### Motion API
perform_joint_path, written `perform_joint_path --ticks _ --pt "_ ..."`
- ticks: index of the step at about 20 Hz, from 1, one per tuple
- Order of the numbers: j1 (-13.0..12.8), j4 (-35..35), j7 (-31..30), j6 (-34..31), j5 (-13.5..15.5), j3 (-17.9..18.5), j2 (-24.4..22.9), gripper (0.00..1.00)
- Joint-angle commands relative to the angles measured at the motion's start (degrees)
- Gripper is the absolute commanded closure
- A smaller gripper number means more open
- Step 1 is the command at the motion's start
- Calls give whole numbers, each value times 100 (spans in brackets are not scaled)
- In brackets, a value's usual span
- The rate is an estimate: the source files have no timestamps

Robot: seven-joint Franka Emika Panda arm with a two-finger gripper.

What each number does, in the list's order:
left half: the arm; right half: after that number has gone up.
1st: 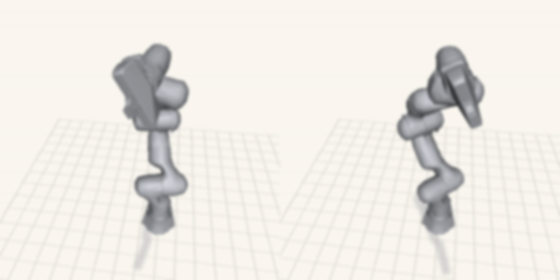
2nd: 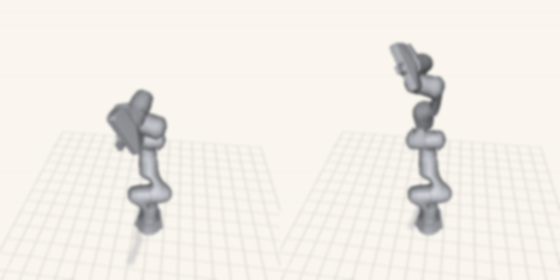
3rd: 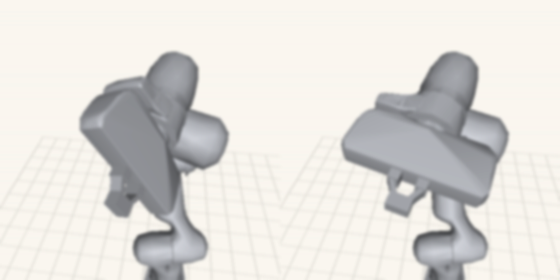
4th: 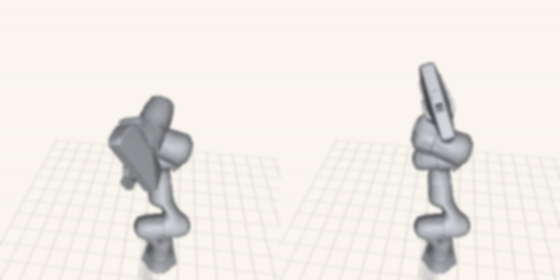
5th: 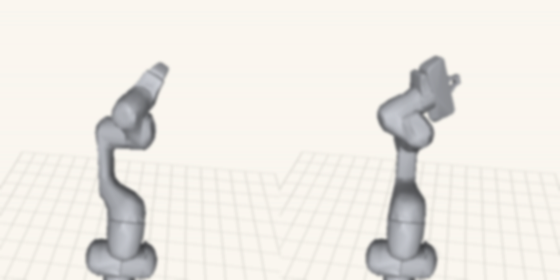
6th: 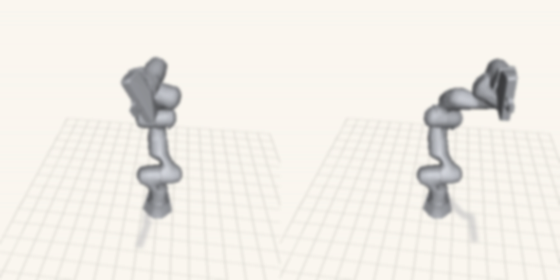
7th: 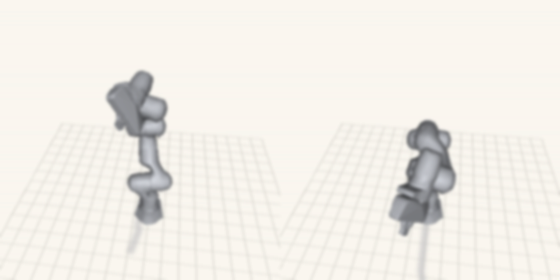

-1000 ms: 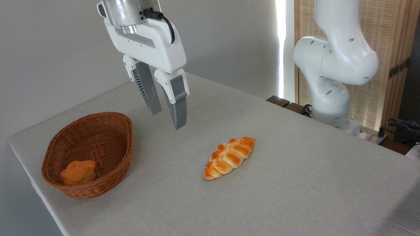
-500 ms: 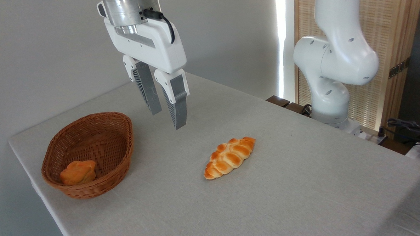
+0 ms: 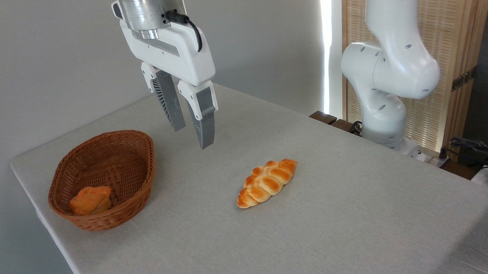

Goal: Put bread into the basket
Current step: 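Lower the open gripper down over the braided bread loaf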

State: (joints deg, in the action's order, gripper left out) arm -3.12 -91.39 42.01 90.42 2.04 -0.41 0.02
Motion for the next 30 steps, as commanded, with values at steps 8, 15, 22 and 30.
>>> perform_joint_path --ticks 8,15,22,30 --pt "-294 -2431 -106 1088 243 -64 -1036 0" --pt "-294 -4247 -61 2093 350 -152 -1725 0" --pt "-294 -4309 -62 2225 306 -170 -1619 0" --pt "-241 -4388 44 2208 70 -179 -1680 0"
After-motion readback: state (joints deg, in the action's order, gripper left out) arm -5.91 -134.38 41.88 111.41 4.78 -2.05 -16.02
